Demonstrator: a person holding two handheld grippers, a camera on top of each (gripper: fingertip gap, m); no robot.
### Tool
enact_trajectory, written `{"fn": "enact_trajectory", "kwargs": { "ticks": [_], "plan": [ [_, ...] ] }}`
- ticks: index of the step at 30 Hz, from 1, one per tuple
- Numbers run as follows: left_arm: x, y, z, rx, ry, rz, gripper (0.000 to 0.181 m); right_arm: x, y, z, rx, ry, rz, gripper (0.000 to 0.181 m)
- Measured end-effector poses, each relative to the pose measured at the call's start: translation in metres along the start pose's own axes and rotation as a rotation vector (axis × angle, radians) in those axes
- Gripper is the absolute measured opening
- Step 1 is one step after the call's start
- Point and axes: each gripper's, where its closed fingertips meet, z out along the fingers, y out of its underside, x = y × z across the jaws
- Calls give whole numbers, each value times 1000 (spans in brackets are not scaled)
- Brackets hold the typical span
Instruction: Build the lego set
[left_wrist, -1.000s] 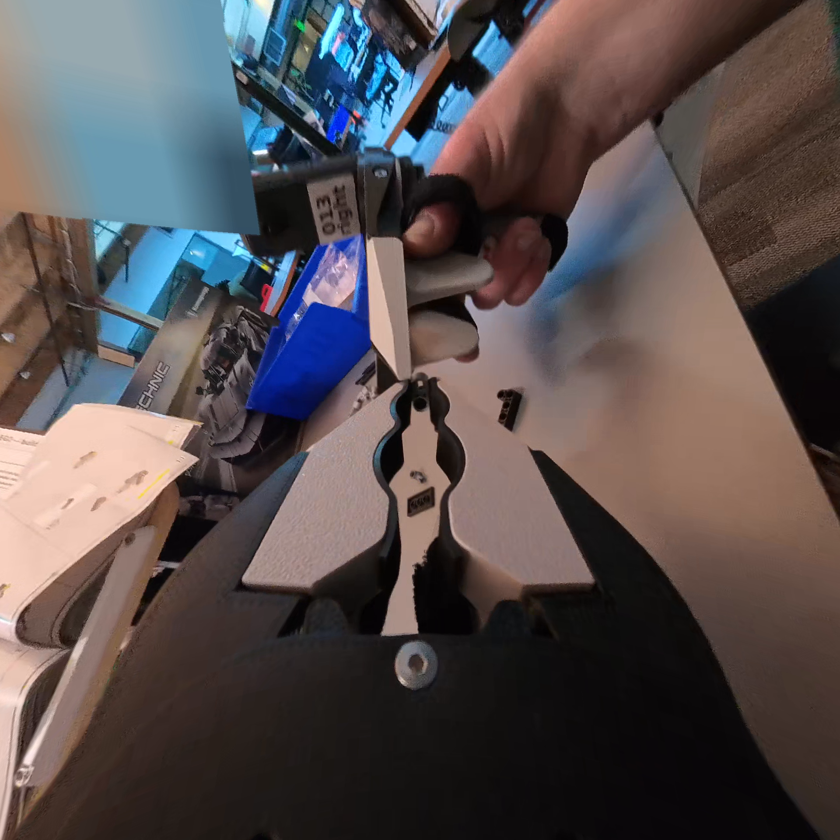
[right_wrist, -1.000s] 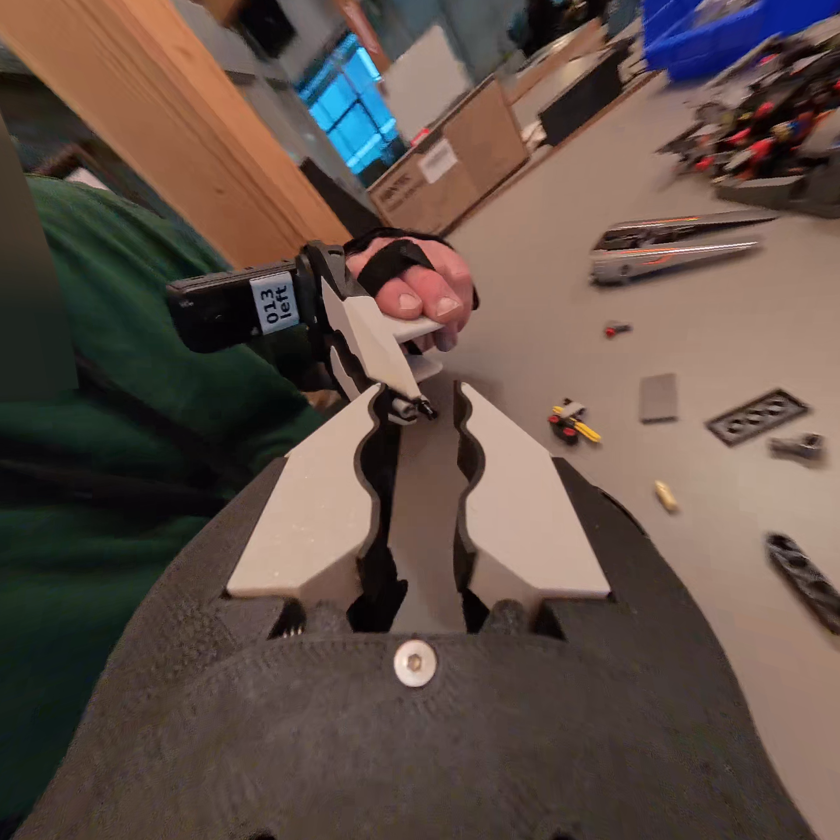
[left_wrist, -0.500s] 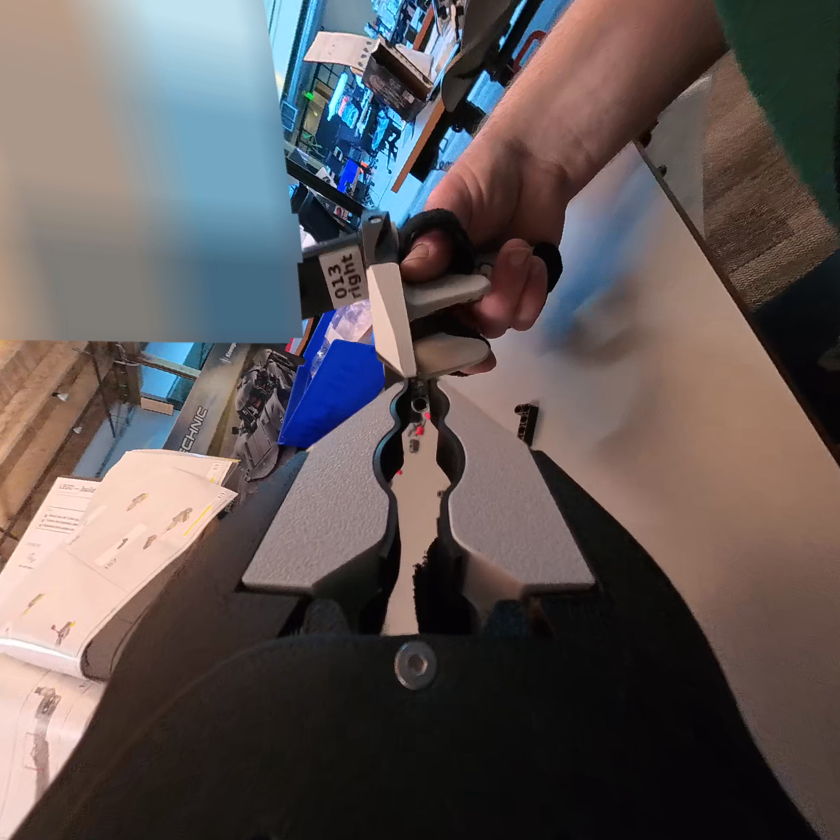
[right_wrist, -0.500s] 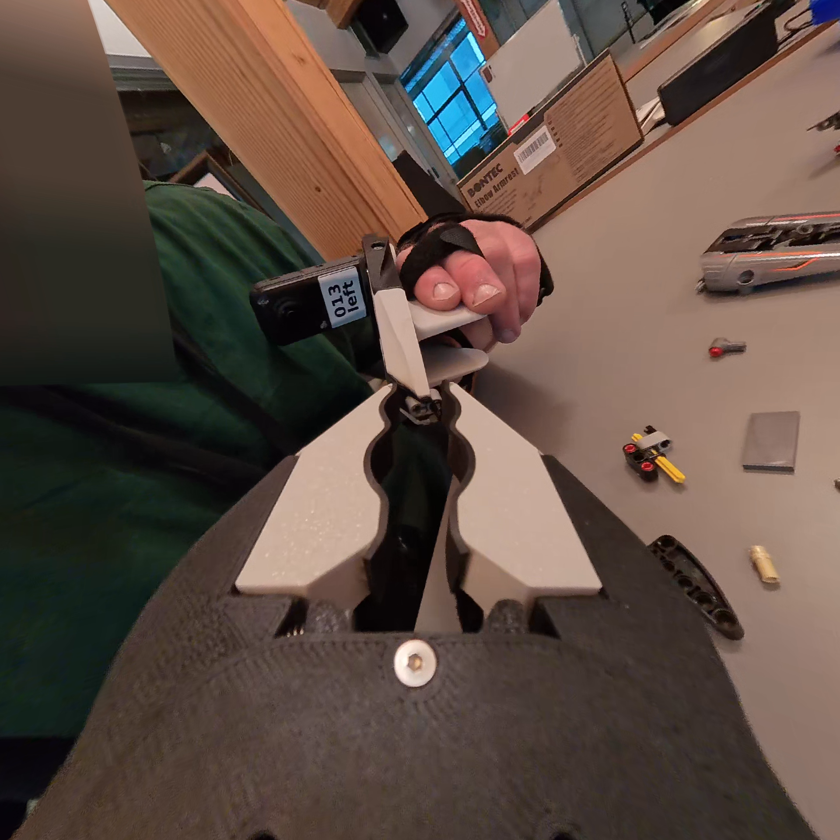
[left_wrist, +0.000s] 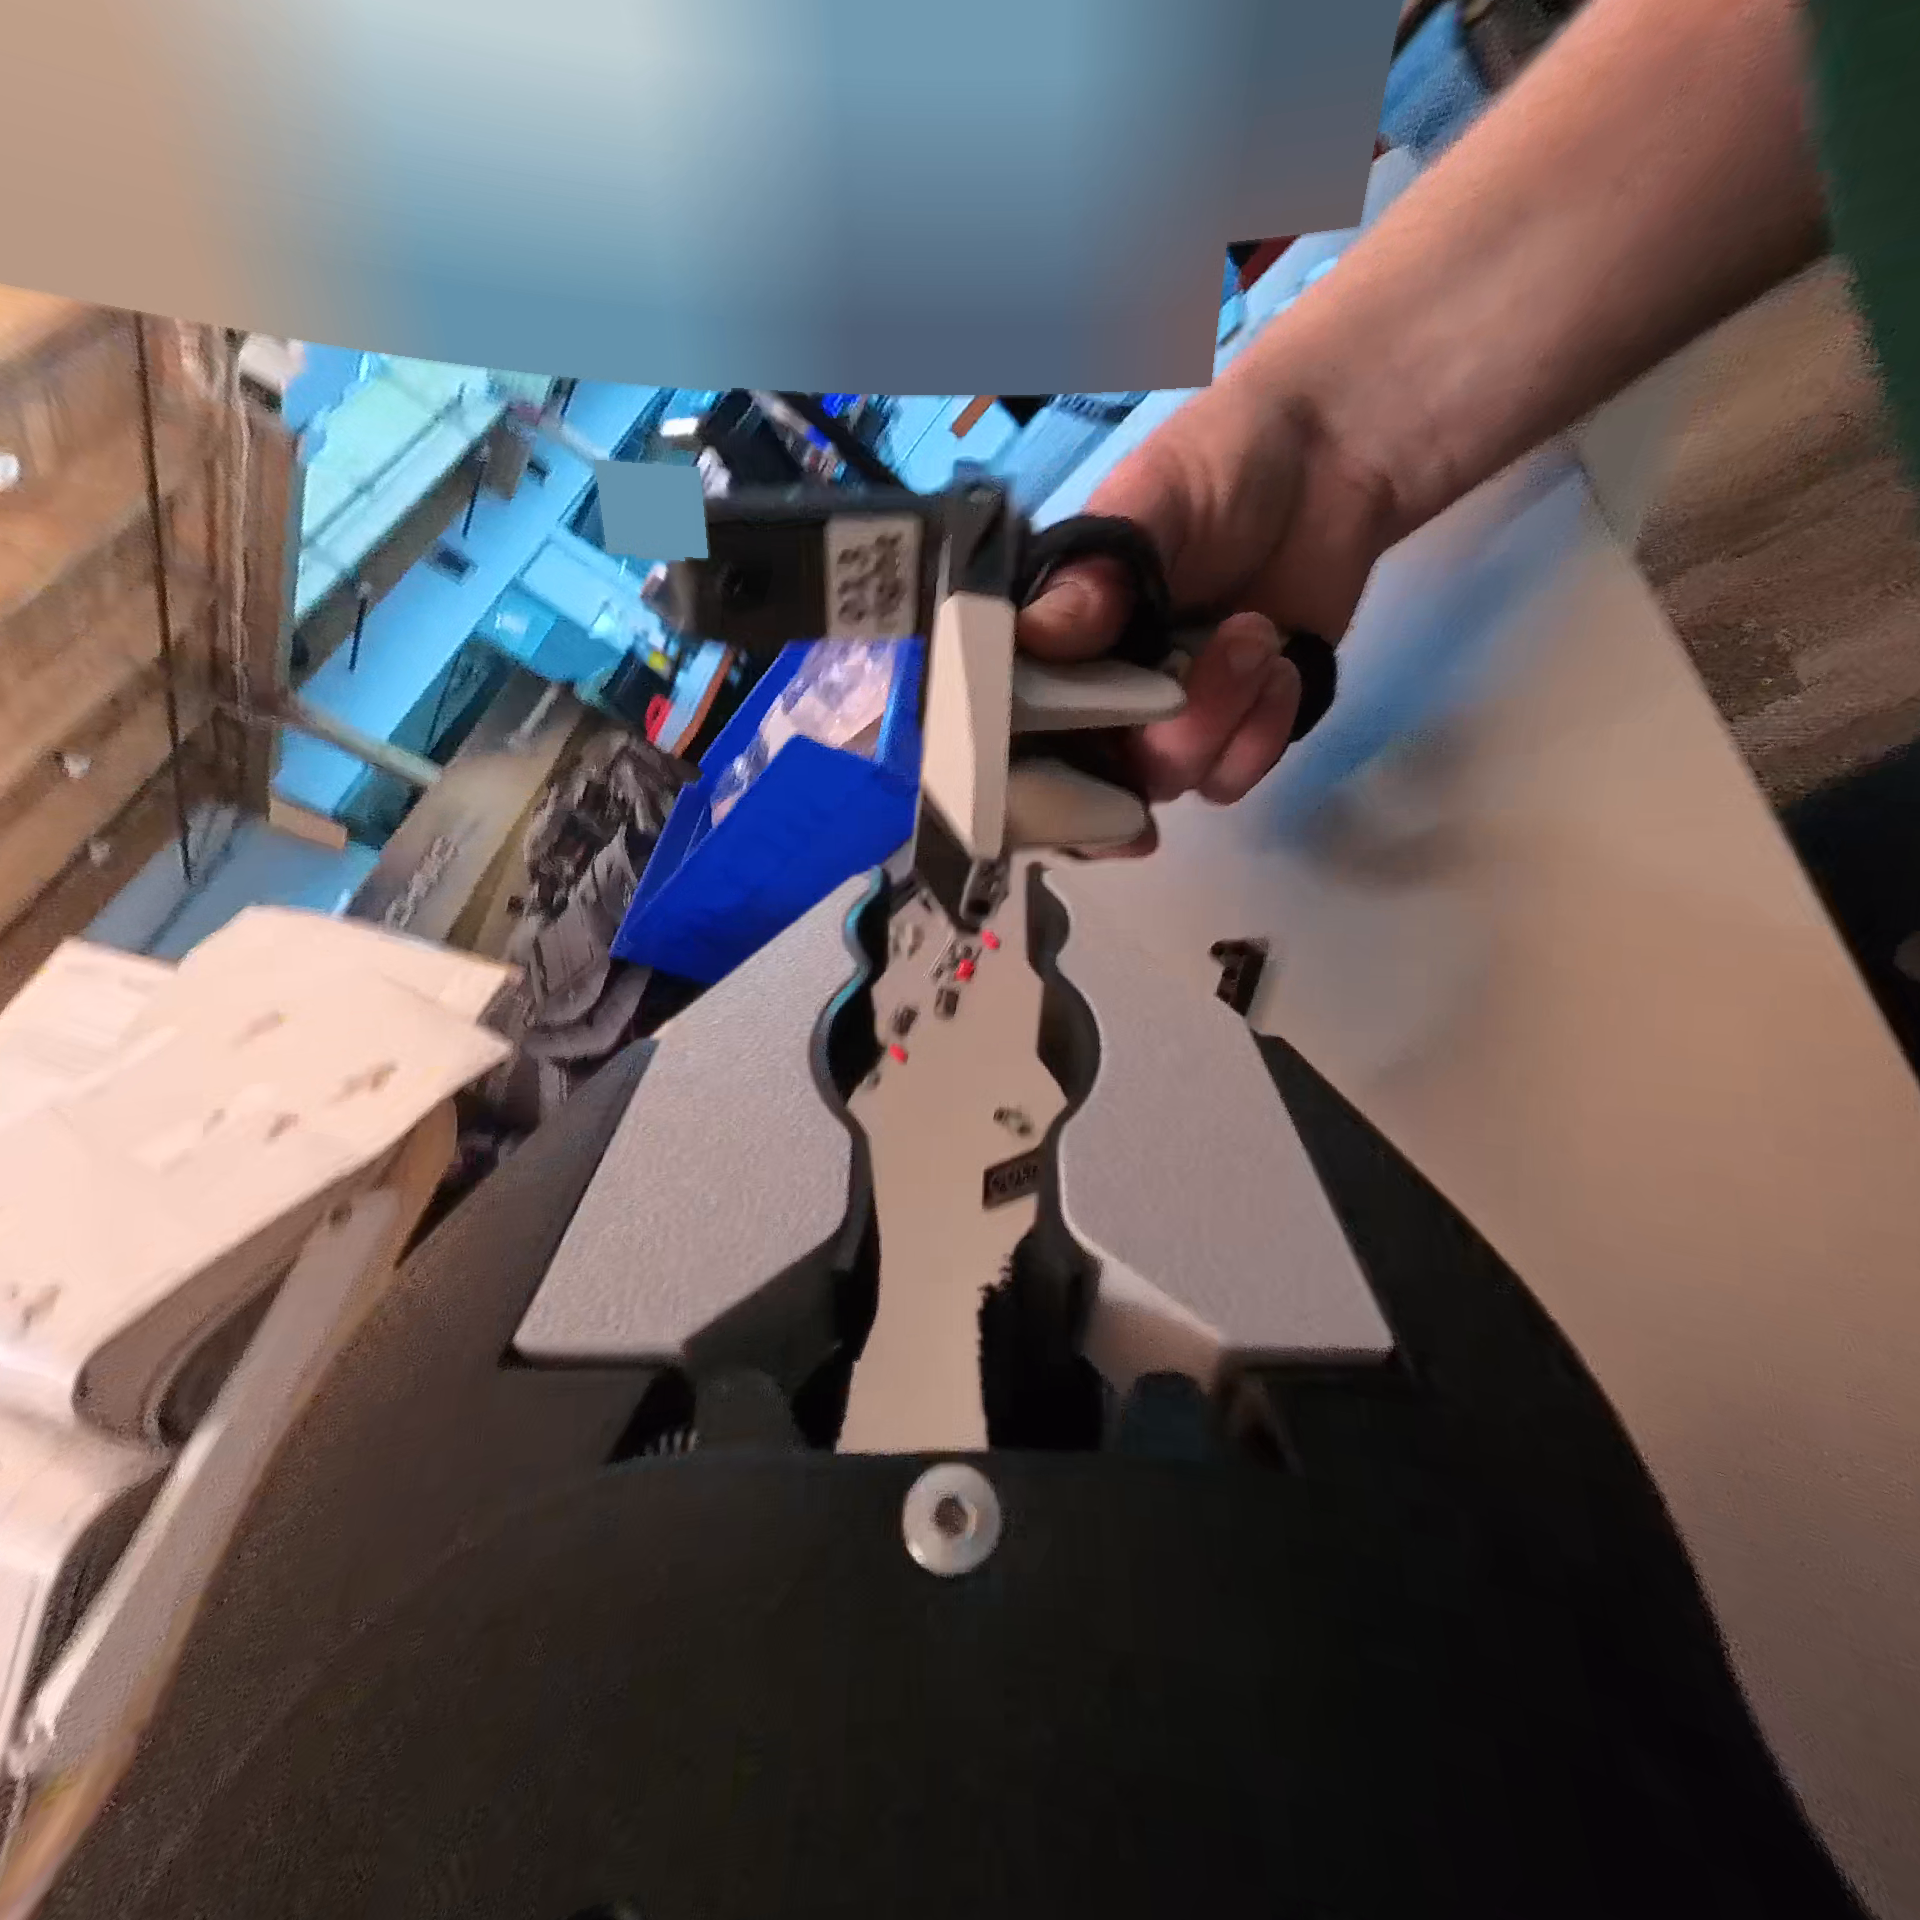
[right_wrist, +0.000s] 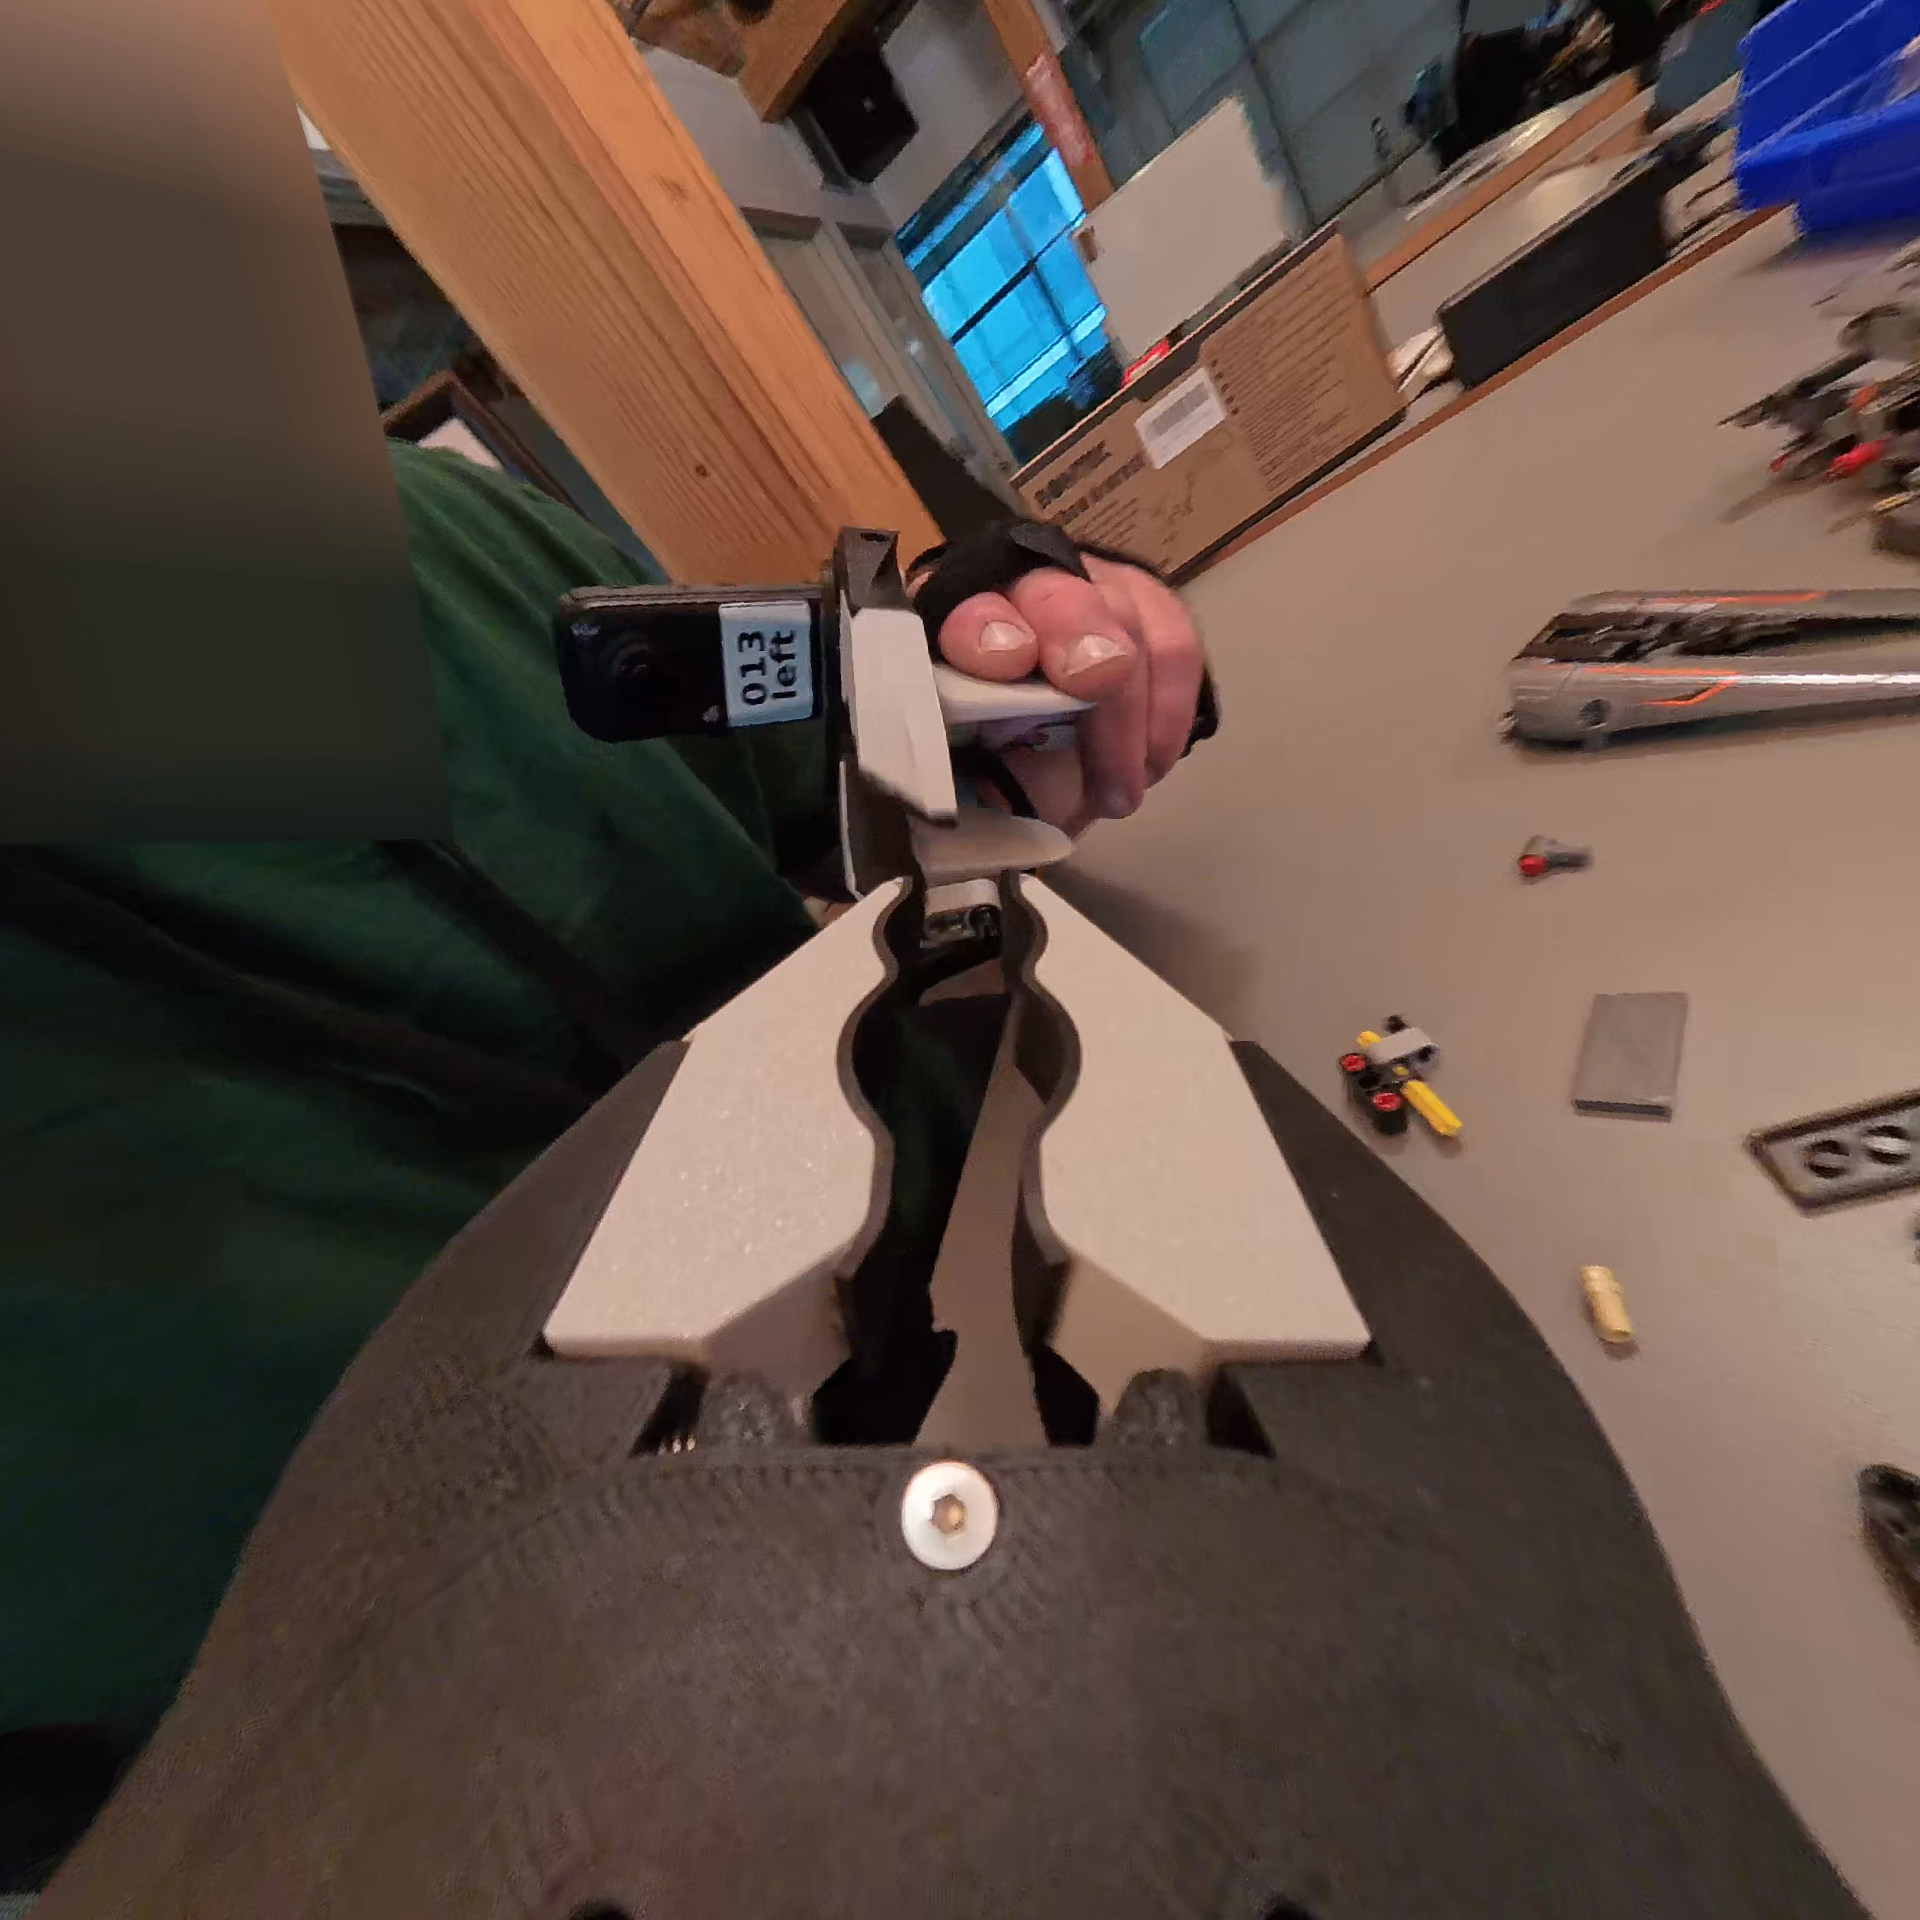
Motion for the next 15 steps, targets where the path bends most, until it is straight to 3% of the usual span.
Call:
{"fn": "enact_trajectory", "kwargs": {
  "ticks": [3, 8, 12, 15],
  "plan": [
    [-9, 24, -6, -96, 2, -121, 35, 9, 2, -6, -17, 101, -93, 13],
    [12, 81, -15, -371, 153, -400, 53, 21, 11, -12, -89, 225, -216, 14],
    [28, 101, -17, -472, 225, -568, 51, 26, 12, -19, -91, 254, -229, 14],
    [41, 122, -15, -595, 272, -571, 44, 30, 17, -18, -112, 265, -249, 14]
  ]
}}
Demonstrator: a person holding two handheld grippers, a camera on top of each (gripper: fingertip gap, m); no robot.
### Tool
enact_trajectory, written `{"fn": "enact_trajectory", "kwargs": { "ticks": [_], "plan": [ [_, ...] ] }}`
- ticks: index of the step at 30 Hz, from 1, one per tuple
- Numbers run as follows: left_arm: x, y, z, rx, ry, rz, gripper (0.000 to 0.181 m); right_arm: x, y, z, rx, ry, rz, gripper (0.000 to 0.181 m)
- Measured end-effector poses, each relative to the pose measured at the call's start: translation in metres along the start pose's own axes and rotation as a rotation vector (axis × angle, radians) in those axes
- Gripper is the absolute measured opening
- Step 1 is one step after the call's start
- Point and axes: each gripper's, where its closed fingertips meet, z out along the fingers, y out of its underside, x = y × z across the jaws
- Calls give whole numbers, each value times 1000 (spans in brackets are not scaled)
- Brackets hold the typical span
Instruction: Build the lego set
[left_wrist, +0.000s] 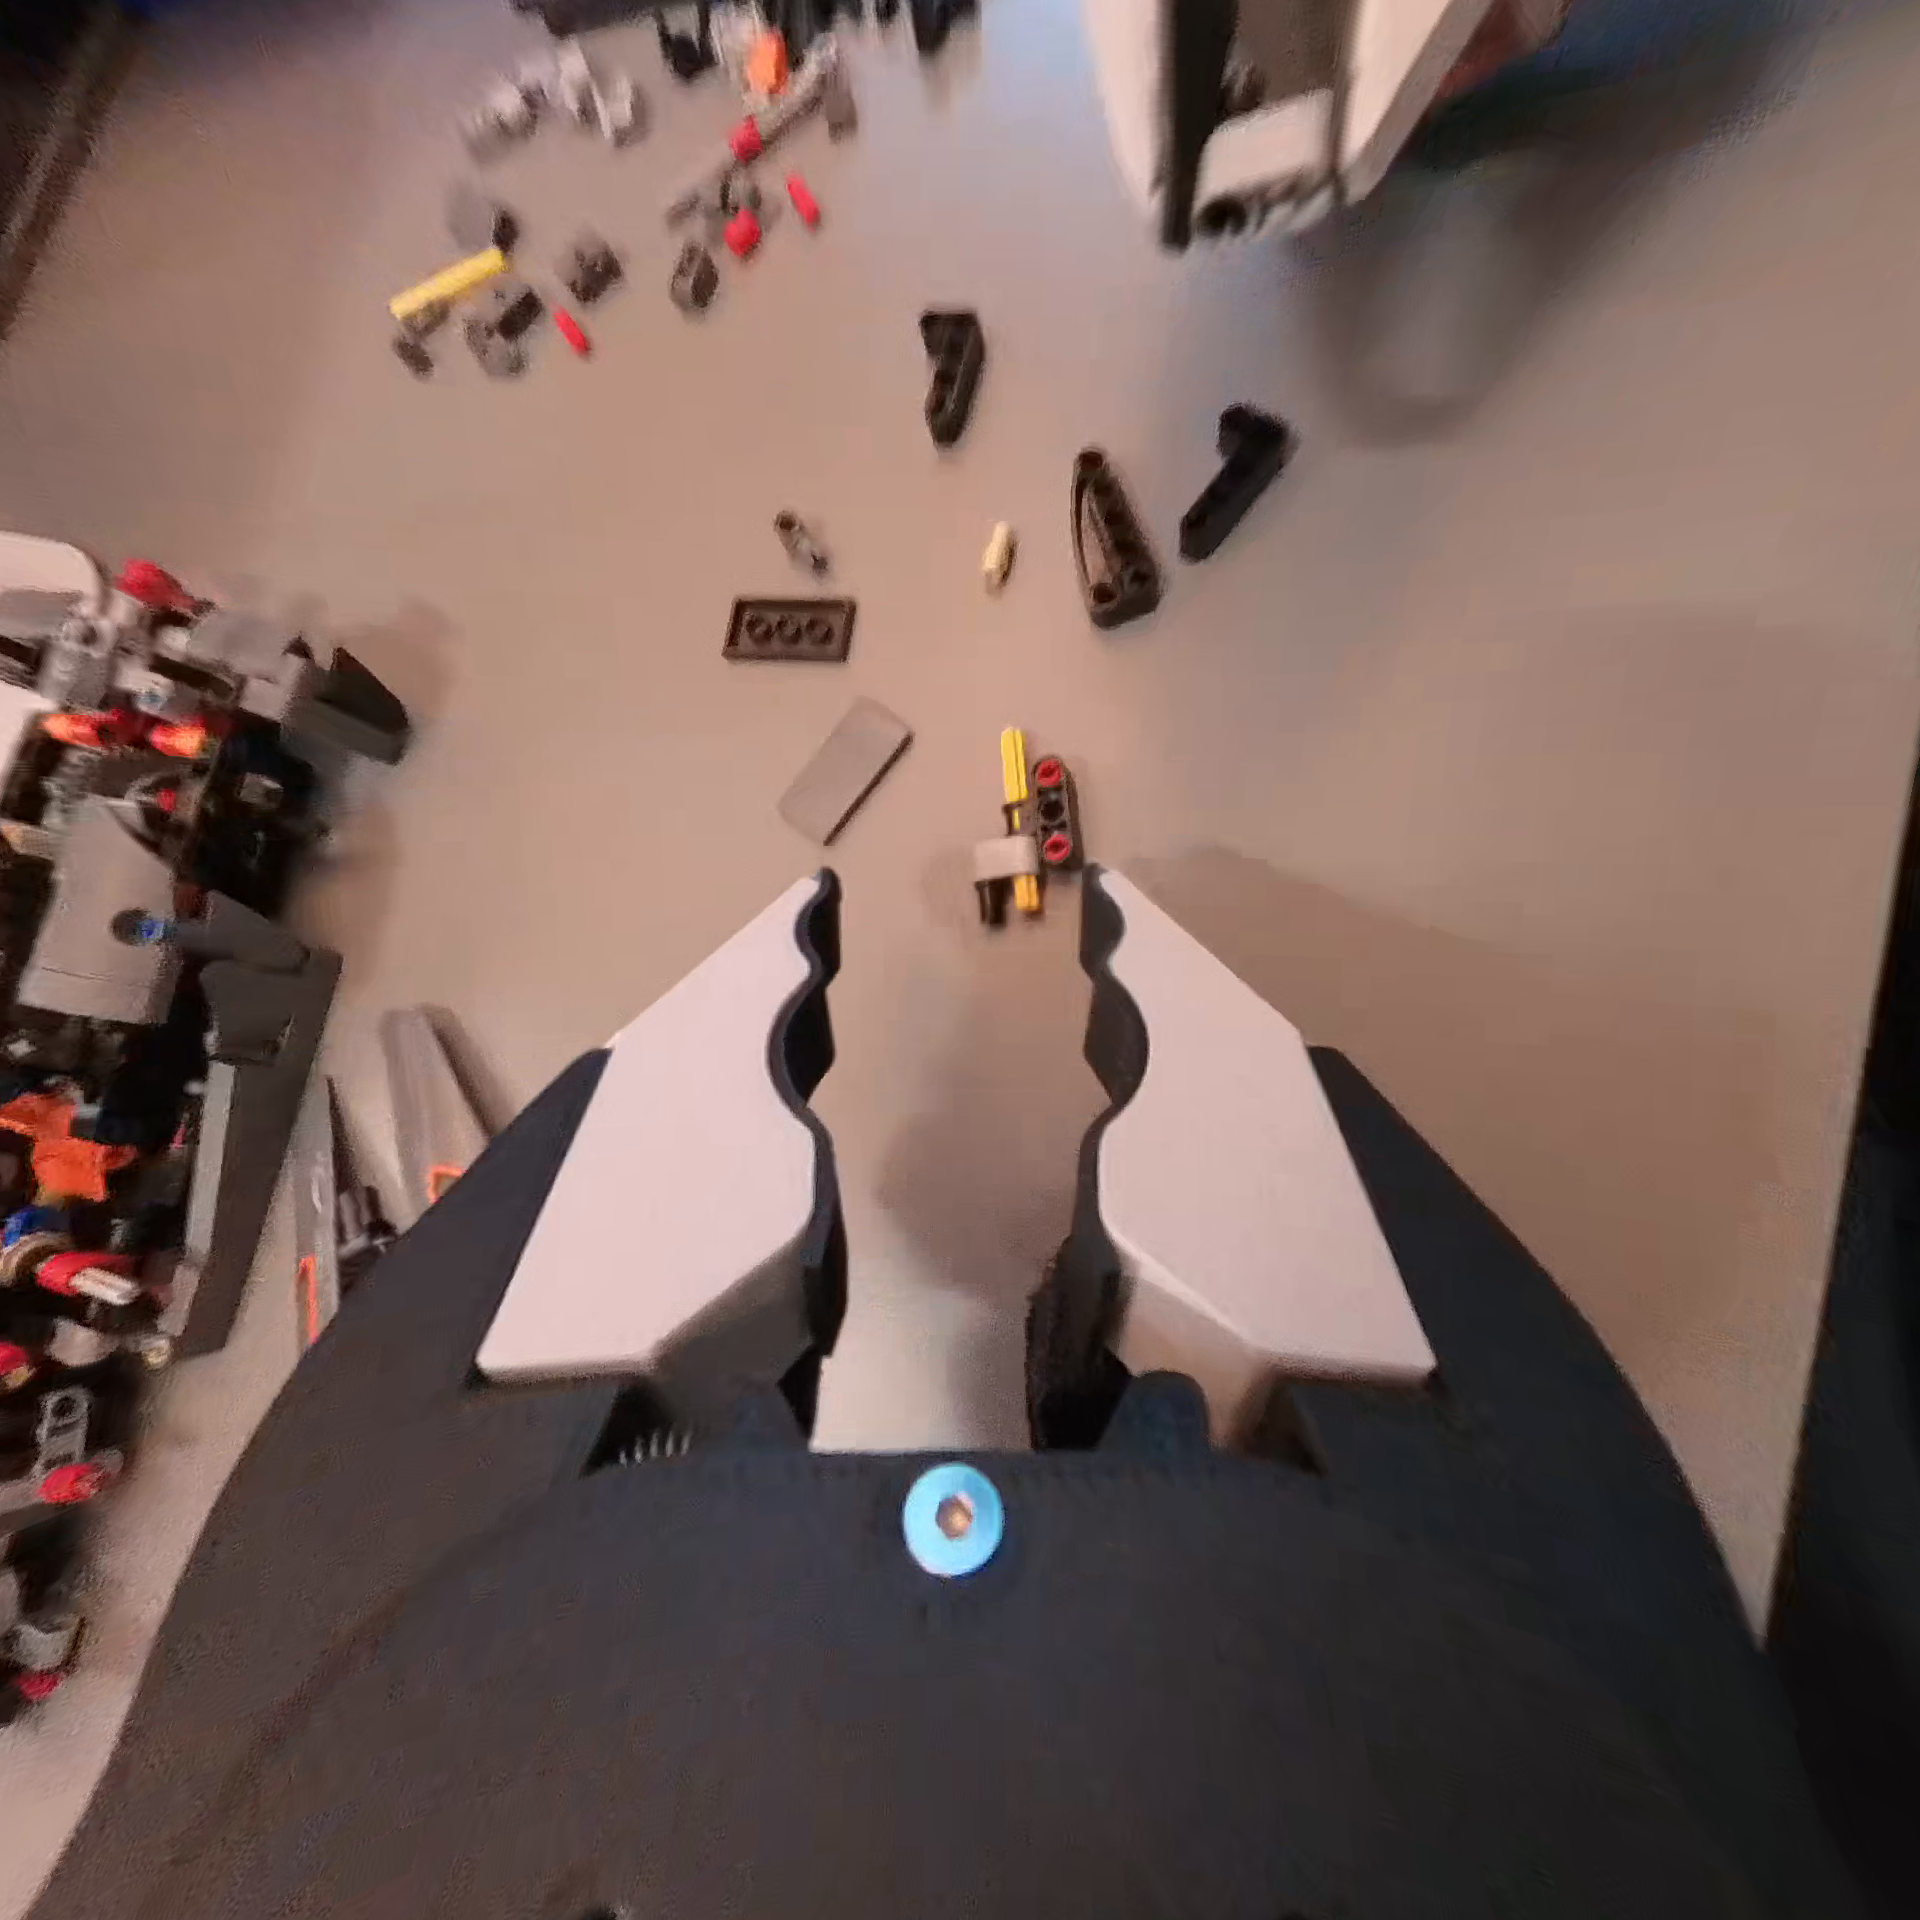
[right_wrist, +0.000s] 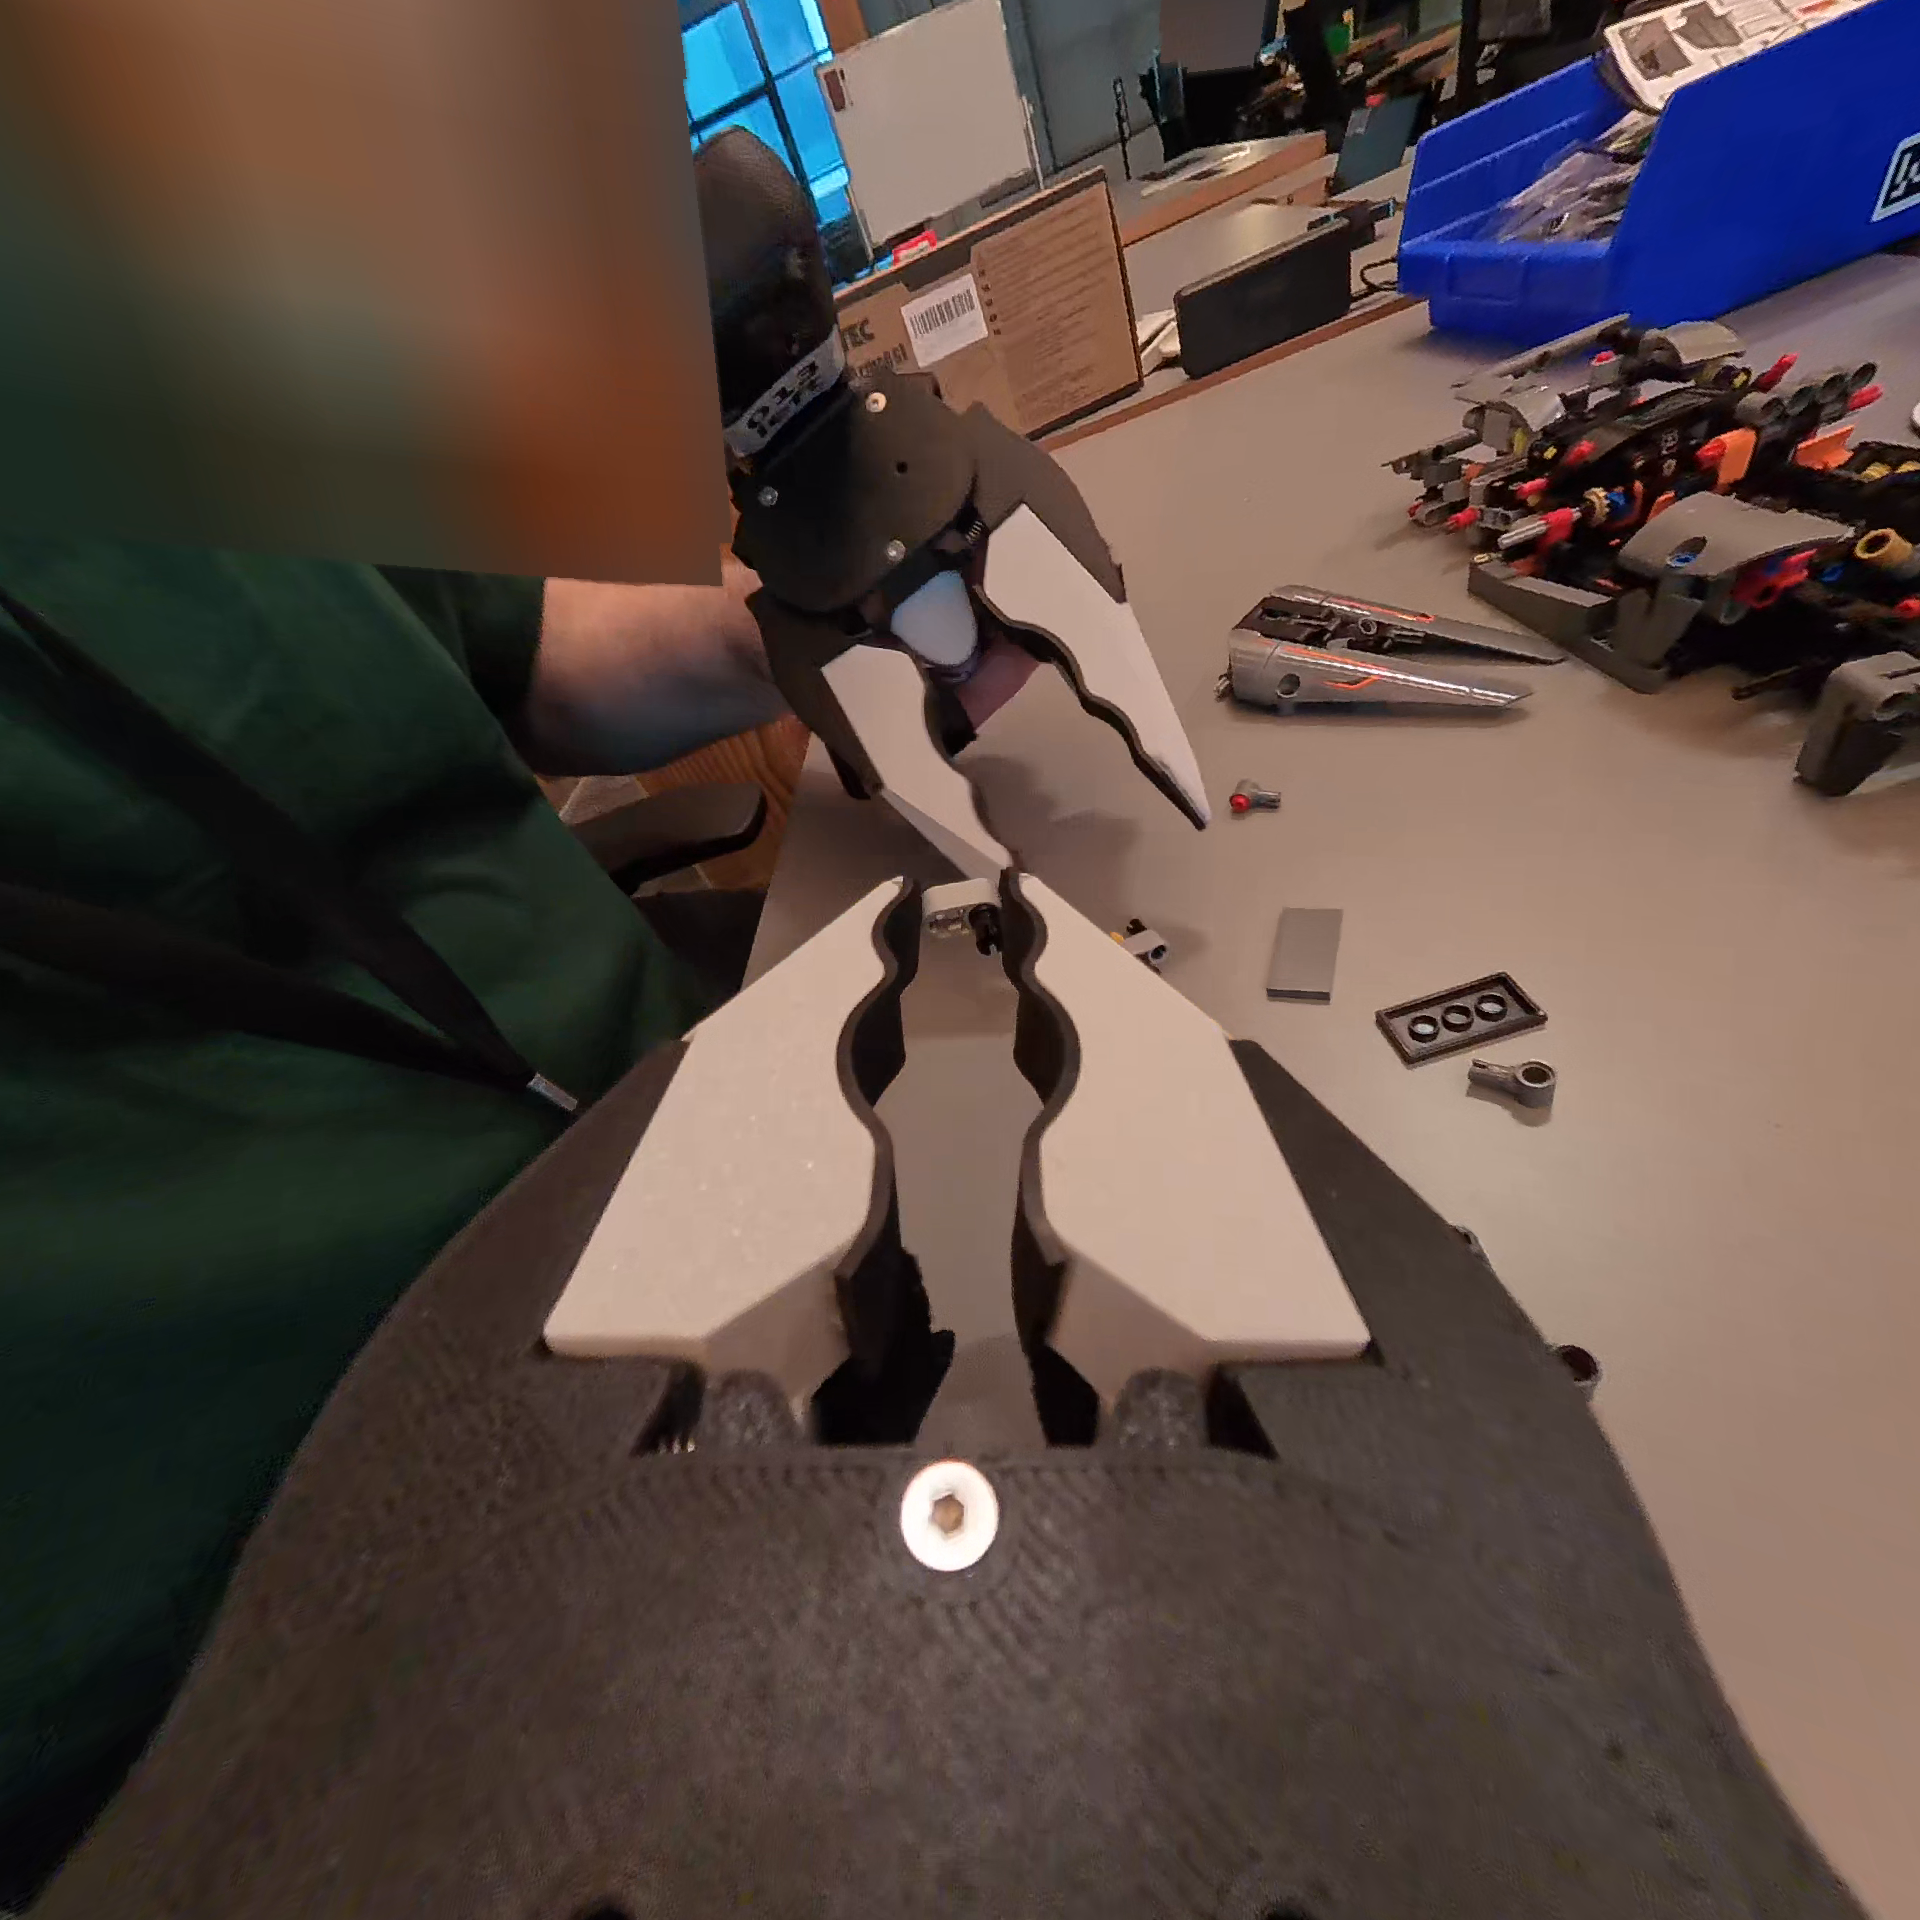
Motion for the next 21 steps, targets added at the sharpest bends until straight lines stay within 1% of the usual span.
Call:
{"fn": "enact_trajectory", "kwargs": {
  "ticks": [1, 3, 6, 10, 13, 16, 17, 19, 21],
  "plan": [
    [3, 4, 4, -26, 32, -11, 42, 0, 1, 1, -3, 0, -4, 14],
    [10, 3, 10, -27, 79, -44, 41, 0, 1, 1, 2, 2, -13, 14],
    [12, 4, 17, -42, 80, -56, 39, 1, 2, -1, 9, 2, -14, 14],
    [12, 1, 21, -38, 87, -77, 22, 0, 2, -1, 18, -4, -19, 14],
    [12, 1, 21, -35, 92, -71, 22, 1, 1, -1, 18, -1, -23, 14],
    [9, 1, 21, -18, 66, -33, 21, 7, 2, 0, 1, 51, -49, 14],
    [7, 0, 20, -2, 51, -13, 21, 10, 4, 0, -16, 78, -69, 14],
    [9, -10, 14, 79, 50, 38, 21, 13, 5, 2, -44, 112, -102, 14],
    [8, -22, 6, 170, 73, 12, 21, 15, 3, 4, -62, 149, -143, 14]
  ]
}}
